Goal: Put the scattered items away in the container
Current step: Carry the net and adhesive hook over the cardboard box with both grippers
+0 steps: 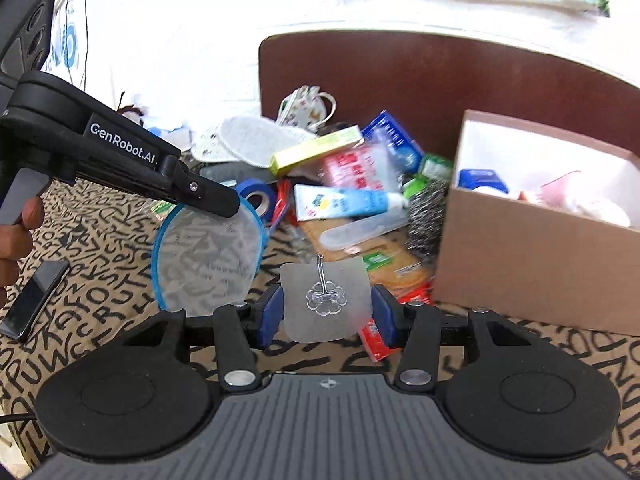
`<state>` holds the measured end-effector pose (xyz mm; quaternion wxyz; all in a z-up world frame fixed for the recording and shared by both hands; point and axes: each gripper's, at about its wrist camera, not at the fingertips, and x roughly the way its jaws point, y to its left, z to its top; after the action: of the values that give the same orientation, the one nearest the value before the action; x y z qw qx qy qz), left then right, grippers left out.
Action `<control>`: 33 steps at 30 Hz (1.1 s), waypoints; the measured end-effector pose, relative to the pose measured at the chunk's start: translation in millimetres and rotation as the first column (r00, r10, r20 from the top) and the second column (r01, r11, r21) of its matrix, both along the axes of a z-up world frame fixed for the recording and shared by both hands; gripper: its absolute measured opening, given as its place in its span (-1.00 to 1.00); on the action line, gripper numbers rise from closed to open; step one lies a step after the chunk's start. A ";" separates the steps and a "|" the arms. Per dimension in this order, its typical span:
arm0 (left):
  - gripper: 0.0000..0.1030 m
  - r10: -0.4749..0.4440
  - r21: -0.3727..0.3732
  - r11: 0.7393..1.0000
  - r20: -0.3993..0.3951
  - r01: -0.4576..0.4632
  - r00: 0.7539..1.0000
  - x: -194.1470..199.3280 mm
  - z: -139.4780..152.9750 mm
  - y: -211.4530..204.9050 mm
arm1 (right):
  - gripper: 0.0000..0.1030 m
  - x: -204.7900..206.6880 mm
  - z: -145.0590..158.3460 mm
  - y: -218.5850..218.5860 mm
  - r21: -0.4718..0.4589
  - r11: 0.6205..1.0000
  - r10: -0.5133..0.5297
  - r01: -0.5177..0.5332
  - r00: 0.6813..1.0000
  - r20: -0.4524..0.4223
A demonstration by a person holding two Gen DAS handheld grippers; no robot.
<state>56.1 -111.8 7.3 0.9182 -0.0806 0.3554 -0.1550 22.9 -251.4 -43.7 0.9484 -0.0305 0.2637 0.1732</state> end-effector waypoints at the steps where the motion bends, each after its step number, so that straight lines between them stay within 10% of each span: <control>1: -1.00 -0.002 0.004 1.000 0.004 0.002 1.000 0.5 2.7 -3.2 | 0.03 -0.9 2.2 -2.7 0.002 1.000 -0.001 0.001 1.000 0.006; 33: -1.00 -0.079 -0.026 0.996 0.281 0.090 0.956 -5.2 129.2 -60.4 | 0.04 -14.5 60.4 -61.2 -0.012 0.993 -0.111 0.117 0.966 0.233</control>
<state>50.9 -172.2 136.5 0.9500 -0.0604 0.2224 -0.2110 8.4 -312.7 16.7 0.9806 -0.0474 0.1549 0.1102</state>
